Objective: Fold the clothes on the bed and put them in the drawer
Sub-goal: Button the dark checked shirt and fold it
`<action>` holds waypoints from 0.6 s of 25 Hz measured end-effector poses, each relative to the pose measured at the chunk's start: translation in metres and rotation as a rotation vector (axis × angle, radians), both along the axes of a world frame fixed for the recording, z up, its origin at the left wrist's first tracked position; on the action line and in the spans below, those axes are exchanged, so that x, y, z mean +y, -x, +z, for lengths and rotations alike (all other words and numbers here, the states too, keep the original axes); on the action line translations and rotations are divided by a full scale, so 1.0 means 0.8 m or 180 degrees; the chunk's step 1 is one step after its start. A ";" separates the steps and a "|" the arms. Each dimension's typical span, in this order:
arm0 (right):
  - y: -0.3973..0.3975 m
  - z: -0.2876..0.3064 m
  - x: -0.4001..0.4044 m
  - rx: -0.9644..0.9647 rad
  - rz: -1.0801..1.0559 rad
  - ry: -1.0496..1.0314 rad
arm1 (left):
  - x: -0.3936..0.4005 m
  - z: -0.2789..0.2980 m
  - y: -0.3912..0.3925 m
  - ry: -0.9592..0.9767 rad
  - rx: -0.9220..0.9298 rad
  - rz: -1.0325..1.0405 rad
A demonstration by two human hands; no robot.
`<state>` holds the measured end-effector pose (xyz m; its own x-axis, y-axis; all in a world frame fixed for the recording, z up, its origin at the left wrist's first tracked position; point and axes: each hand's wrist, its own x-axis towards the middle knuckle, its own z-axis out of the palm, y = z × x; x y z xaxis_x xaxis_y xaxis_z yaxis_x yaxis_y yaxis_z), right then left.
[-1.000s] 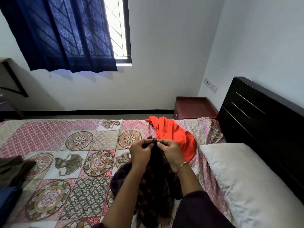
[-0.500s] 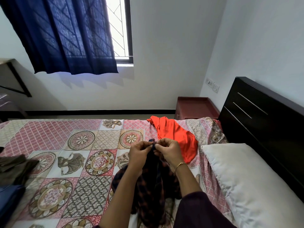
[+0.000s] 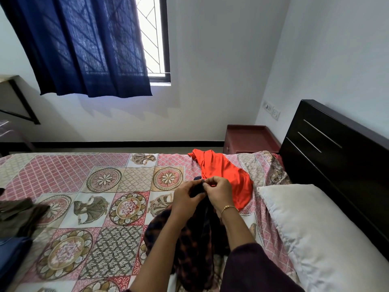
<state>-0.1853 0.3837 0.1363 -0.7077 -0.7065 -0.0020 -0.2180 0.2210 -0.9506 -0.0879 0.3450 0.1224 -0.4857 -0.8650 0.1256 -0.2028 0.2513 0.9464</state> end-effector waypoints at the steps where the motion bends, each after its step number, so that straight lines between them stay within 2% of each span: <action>1: -0.002 -0.001 -0.002 0.0068 -0.0049 -0.0009 | 0.005 0.000 0.004 0.0285 -0.0104 0.0295; 3: -0.007 -0.004 -0.005 0.0222 -0.0058 -0.0045 | 0.016 0.001 0.012 0.0580 -0.0021 0.0781; 5: -0.008 -0.003 -0.008 0.0280 0.0066 -0.0156 | 0.021 -0.001 0.014 0.0444 0.0175 0.1113; 9: -0.013 -0.004 -0.011 0.0007 0.0462 -0.0388 | 0.011 -0.008 0.012 -0.0830 0.0676 0.1343; 12: -0.023 -0.018 -0.009 -0.0209 0.0120 -0.0128 | 0.008 -0.007 0.007 -0.1490 0.0950 0.1142; 15: -0.030 -0.024 -0.008 -0.0222 -0.0099 0.0092 | 0.006 -0.002 0.002 -0.1806 0.1130 0.1067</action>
<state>-0.1612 0.3772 0.1173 -0.7282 -0.6846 -0.0320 -0.1444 0.1989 -0.9693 -0.0898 0.3501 0.1209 -0.1980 -0.9382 -0.2837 0.1591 -0.3164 0.9352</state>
